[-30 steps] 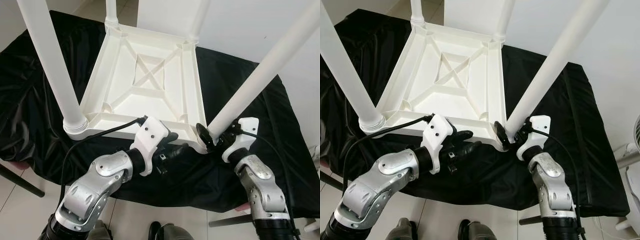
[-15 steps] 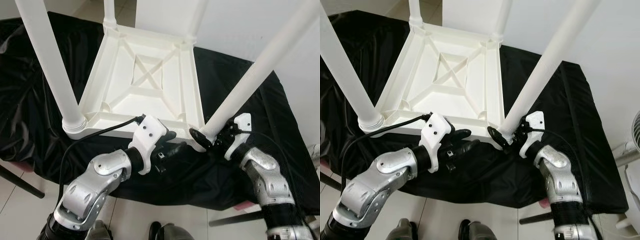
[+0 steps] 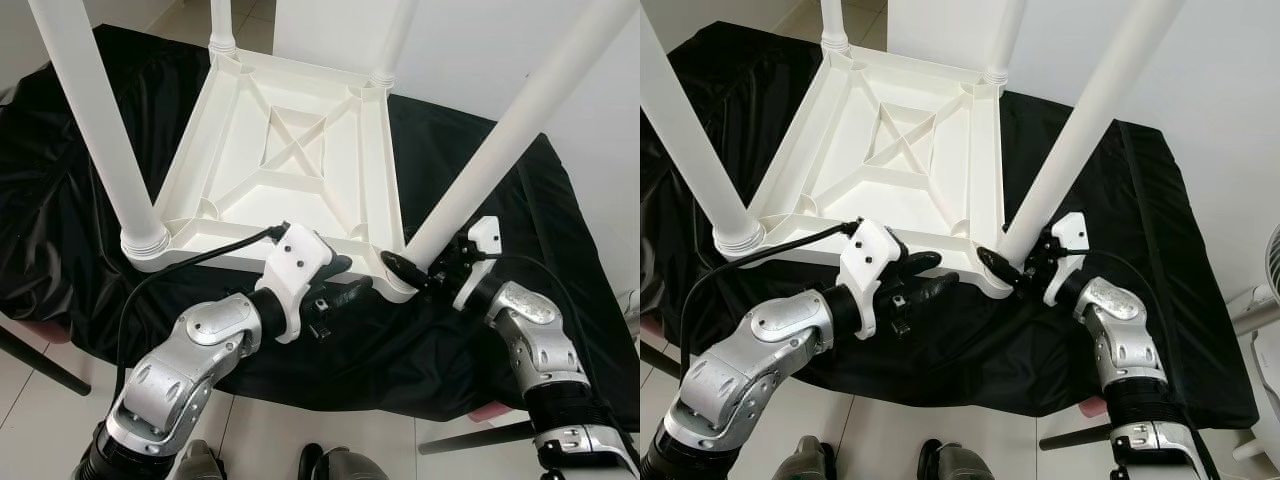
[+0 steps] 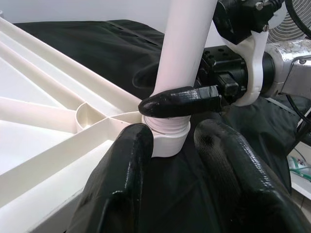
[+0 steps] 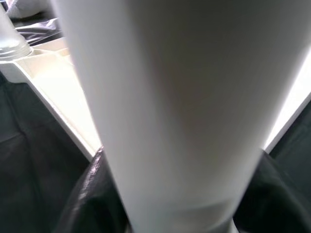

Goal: Building children table

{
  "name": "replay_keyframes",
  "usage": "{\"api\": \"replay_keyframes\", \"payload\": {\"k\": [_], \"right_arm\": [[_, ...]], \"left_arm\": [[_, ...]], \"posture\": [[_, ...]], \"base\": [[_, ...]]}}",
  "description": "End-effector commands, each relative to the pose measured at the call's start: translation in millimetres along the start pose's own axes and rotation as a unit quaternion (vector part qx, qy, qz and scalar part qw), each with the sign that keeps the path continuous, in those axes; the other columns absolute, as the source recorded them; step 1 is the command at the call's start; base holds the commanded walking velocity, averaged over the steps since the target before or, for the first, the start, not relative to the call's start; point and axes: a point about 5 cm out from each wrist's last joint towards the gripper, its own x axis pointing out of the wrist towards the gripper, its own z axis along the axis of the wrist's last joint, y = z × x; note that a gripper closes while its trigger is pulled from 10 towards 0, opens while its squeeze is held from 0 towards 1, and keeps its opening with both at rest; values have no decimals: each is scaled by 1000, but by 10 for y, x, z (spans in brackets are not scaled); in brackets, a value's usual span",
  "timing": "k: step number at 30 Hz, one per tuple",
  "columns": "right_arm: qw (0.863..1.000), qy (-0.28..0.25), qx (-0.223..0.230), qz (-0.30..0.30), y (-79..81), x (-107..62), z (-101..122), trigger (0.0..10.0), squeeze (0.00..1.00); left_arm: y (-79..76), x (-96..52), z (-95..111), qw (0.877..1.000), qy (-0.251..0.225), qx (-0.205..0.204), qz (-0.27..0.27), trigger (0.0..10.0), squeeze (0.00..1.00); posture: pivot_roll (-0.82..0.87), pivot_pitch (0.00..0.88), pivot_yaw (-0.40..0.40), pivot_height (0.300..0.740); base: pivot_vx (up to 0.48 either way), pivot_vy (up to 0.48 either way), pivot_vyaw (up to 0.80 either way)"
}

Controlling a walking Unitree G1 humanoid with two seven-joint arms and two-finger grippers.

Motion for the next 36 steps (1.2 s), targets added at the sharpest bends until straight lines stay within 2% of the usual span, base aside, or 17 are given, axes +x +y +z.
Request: {"api": "replay_keyframes", "payload": {"k": [1,7,10,15,17,19,20,21,24,26,28,29,30,32,33,34,36], "right_arm": [[999,1,23,-39,1,-112,-76,0,0],[994,0,52,-95,133,-159,-130,0,0],[988,40,53,-141,174,-169,-197,0,0],[963,65,80,-248,269,-192,-253,0,0],[963,65,80,-248,269,-192,-253,0,0],[944,66,82,-313,341,-176,-242,0,0],[944,66,82,-313,341,-176,-242,0,0],[931,65,81,-350,374,-163,-230,0,0],[916,53,86,-388,493,-91,-174,0,0],[916,53,86,-388,493,-91,-174,0,0],[900,48,92,-423,576,-91,-117,0,0],[900,48,92,-423,576,-91,-117,0,0],[886,53,94,-452,616,-110,-75,0,0],[885,53,91,-454,625,-111,-62,0,0],[888,56,88,-448,630,-101,-57,2784,0],[890,61,87,-444,637,-86,-56,10000,0],[898,57,102,-425,647,-63,-51,10000,0]], "left_arm": [[-41,8,1,1000,2,-1,6,10000,0],[-58,10,-9,1000,2,-4,4,10000,0],[-66,12,-13,1000,2,-6,2,10000,0],[-69,13,-19,1000,3,-7,1,10000,0],[-69,13,-19,1000,3,-7,1,10000,0],[-81,18,-19,1000,3,-8,-4,10000,0],[-81,18,-19,1000,3,-8,-4,10000,0],[-84,18,-20,1000,4,-7,-7,10000,0],[-83,12,-20,1000,6,-6,-8,10000,0],[-83,12,-20,1000,6,-6,-8,10000,0],[-88,4,-15,1000,5,-7,-7,10000,0],[-88,4,-15,1000,5,-7,-7,10000,0],[-90,3,-16,1000,5,-6,-6,10000,0],[-91,6,-19,1000,5,-6,-5,10000,0],[-91,10,-19,1000,4,-7,-4,10000,0],[-91,12,-17,1000,3,-8,-3,10000,0],[-95,20,-15,1000,1,-8,-3,10000,0]], "posture": [[83,175,-127,740],[75,181,-129,740],[75,181,-129,740],[60,193,-126,740],[60,193,-126,740],[58,197,-120,740],[58,197,-120,740],[58,197,-120,740],[58,200,-120,740],[58,200,-120,740],[63,198,-128,740],[63,198,-128,740],[63,198,-128,740],[61,192,-137,740],[61,192,-137,740],[61,192,-137,740],[57,186,-142,740]], "base": [[0,0,0],[0,0,0],[0,0,0],[0,0,0],[0,0,0],[0,0,0],[0,0,0],[0,0,0],[0,0,0],[0,0,0],[0,0,0],[0,0,0],[0,0,0],[0,0,0],[0,0,0],[0,0,0],[0,0,0]]}}
